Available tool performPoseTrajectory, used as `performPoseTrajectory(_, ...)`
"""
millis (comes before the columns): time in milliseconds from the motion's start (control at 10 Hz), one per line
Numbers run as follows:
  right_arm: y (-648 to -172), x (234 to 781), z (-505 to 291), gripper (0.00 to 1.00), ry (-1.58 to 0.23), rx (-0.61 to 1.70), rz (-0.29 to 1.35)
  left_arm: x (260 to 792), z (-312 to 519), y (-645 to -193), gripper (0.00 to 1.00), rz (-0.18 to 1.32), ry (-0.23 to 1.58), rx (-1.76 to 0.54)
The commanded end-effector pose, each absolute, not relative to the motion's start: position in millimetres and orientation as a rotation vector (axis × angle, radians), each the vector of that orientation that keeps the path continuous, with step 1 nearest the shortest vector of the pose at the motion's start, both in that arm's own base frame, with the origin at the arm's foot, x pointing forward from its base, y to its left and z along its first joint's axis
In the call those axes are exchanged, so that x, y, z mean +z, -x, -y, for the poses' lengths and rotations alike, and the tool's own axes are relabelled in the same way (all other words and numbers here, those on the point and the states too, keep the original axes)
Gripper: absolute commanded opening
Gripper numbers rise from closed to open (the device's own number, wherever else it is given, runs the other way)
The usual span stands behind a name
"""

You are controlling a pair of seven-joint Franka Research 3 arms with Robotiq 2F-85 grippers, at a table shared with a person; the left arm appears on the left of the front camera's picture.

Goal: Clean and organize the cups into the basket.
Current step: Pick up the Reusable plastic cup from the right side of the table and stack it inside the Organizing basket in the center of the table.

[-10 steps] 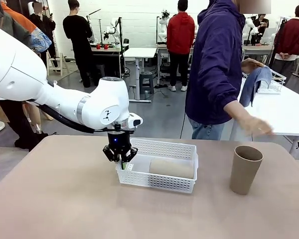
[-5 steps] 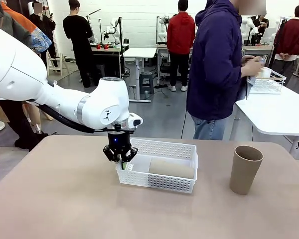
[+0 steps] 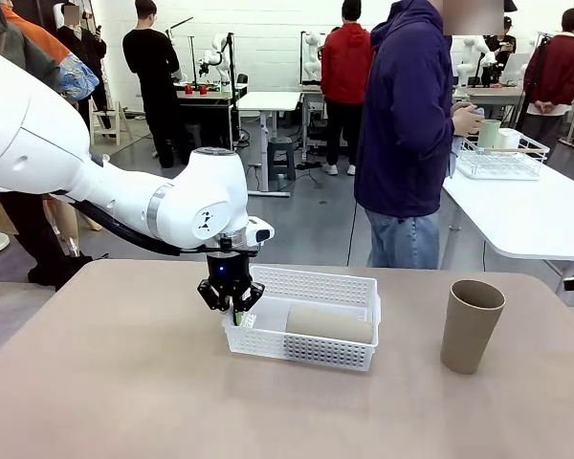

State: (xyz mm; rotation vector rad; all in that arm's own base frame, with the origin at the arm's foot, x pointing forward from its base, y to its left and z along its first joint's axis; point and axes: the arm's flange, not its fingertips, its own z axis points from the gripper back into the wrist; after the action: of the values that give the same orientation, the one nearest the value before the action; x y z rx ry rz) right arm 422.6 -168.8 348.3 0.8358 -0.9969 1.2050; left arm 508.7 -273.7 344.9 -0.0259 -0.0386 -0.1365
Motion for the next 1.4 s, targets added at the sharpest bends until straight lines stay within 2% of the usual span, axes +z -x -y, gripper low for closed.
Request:
performPoseTrajectory(0,-446,318,161,1.00,-0.833,1.229,0.969,344,272,-509,0.00,0.039,0.021,-0.139)
performPoseTrajectory(500,-477,268,134,1.00,-0.817,1.219,0.886,344,272,-509,0.00,0.039,0.021,-0.139)
performPoseTrajectory(1300,-491,248,60,1.00,-0.931,1.317,0.830,344,272,-509,0.00,0.039,0.021,-0.139)
